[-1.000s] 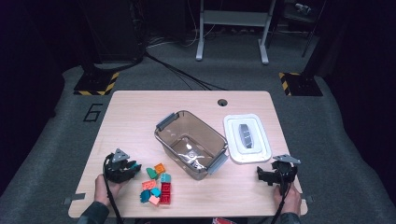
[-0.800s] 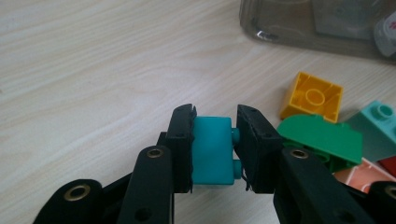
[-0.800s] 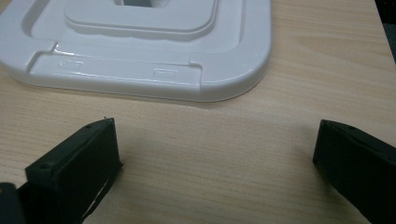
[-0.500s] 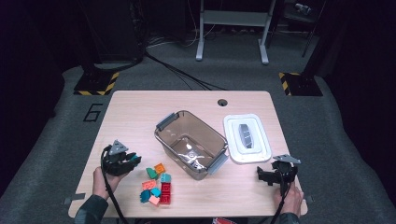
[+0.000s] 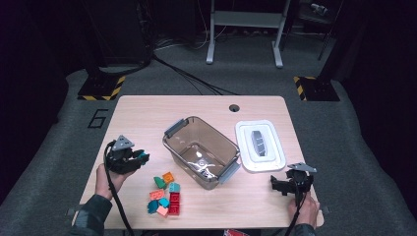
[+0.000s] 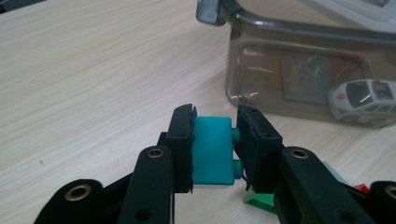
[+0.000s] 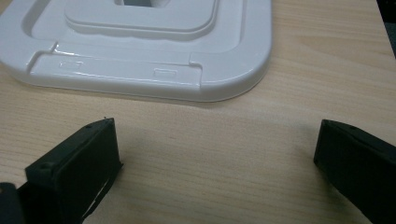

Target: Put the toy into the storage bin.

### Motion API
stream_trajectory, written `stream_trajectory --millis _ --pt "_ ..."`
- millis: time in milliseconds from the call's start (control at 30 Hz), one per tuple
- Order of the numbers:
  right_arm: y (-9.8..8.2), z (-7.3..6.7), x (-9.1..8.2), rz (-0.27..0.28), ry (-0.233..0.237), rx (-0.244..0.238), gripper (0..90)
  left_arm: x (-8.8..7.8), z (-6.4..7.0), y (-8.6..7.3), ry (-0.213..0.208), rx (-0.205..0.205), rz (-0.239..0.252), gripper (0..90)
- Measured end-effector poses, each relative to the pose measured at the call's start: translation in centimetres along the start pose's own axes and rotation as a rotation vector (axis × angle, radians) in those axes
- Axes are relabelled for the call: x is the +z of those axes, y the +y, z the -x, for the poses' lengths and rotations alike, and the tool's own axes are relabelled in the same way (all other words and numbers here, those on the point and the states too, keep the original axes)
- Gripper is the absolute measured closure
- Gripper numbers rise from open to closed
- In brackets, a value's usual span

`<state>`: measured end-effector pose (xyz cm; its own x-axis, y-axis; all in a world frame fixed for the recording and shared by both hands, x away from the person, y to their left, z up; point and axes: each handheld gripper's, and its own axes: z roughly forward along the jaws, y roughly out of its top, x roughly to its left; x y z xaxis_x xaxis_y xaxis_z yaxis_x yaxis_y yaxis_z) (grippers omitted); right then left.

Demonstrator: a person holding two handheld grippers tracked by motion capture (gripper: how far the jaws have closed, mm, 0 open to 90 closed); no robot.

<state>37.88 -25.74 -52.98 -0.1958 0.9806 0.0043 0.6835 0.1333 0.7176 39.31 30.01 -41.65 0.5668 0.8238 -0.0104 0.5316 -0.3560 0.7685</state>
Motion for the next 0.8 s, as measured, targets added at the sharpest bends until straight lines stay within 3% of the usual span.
stream_trajectory --millis 533,800 --pt "0.0 0.0 0.0 -0.002 0.001 0.003 0.0 -1.1 0.4 4.9 0.013 0.076 0.025 67.6" --pt "0.0 0.0 0.0 -0.002 0.001 0.003 0.0 -0.8 0.9 7.9 0.011 0.099 0.053 67.6"
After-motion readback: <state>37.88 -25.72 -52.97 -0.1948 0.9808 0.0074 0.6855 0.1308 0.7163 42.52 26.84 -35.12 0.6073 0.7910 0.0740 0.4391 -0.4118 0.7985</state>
